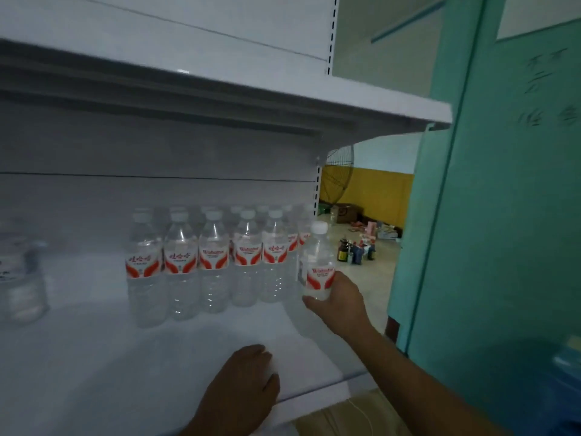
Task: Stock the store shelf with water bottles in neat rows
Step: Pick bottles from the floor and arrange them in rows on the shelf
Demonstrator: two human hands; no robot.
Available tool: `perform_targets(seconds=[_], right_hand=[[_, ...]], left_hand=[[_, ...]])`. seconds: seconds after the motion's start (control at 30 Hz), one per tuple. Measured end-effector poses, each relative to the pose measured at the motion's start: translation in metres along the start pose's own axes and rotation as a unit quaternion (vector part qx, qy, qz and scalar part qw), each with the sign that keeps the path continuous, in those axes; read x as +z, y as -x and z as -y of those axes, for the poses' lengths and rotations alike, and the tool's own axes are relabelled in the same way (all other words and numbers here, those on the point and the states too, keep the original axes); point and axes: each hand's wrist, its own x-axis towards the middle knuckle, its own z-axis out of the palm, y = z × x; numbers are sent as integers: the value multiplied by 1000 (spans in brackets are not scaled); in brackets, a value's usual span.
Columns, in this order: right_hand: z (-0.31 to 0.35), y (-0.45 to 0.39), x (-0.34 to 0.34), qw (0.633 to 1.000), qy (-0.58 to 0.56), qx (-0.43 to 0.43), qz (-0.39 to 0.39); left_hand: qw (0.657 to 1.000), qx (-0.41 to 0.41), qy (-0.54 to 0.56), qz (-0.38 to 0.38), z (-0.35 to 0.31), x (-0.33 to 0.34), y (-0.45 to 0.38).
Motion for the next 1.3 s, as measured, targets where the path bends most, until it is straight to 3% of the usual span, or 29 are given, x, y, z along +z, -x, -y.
perform_targets(seconds=[0.1, 0.3, 0.4, 0.6, 0.73, 0.87, 1.03, 1.3], right_hand=[[-6, -47, 23, 1000, 2, -13, 0], [-18, -113, 56, 1000, 4, -29, -5], [-22, -126, 60, 999, 4, -43, 5], [-24, -106, 49, 998, -52, -30, 26], [14, -36, 41, 991, -120, -54, -31], [75, 61, 65, 979, -145, -112, 88], [160, 178, 126, 924, -178, -243, 236], [250, 339, 226, 817, -158, -350, 430]], left_hand=[[998, -13, -50, 44, 19, -7, 0], [996, -39, -70, -50, 17, -5, -6], [997, -61, -53, -4, 19, -2, -2], [996, -83, -10, 16, 15, -5, -4], [985, -119, 107, -67, 5, -32, 18], [971, -147, 114, -149, 8, -73, 78], [943, -233, 62, -228, 31, -142, 202], [813, -447, 44, -371, 70, -201, 435]])
